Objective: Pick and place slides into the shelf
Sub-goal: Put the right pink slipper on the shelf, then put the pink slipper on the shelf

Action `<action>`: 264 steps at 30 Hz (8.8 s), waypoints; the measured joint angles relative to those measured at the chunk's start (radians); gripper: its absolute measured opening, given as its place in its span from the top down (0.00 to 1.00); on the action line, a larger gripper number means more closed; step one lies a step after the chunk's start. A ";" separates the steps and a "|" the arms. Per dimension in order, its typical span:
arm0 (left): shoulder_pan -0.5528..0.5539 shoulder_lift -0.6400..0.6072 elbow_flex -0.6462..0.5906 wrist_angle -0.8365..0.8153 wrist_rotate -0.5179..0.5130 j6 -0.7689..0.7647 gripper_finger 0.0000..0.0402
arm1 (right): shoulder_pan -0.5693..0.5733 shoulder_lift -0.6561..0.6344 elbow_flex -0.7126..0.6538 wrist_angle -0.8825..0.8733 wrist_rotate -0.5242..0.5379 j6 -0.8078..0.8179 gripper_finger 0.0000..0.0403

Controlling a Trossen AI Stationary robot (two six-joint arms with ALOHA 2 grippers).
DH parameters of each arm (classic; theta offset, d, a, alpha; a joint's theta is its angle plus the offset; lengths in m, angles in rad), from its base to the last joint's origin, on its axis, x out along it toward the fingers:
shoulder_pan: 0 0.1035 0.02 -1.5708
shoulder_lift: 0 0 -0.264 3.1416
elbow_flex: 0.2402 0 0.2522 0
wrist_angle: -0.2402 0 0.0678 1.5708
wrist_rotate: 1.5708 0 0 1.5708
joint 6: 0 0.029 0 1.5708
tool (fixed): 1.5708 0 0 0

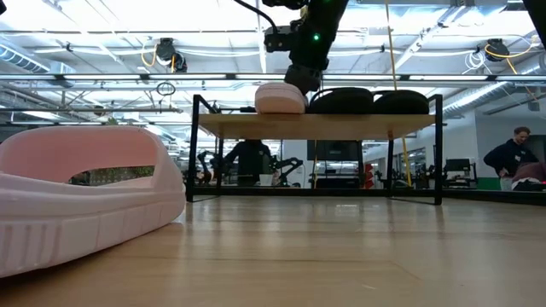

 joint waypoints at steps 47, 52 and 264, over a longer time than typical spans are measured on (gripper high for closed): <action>0.197 0.182 0.009 0.627 0.139 0.436 0.27 | 0.545 -0.315 0.000 0.062 0.116 -0.024 0.71; 0.221 0.211 0.019 0.629 0.150 0.440 0.27 | 0.581 -0.343 0.000 0.072 0.116 -0.012 0.71; 1.383 -0.092 -0.006 0.643 -0.172 1.506 1.00 | 0.686 -0.343 0.000 0.008 0.051 0.080 0.71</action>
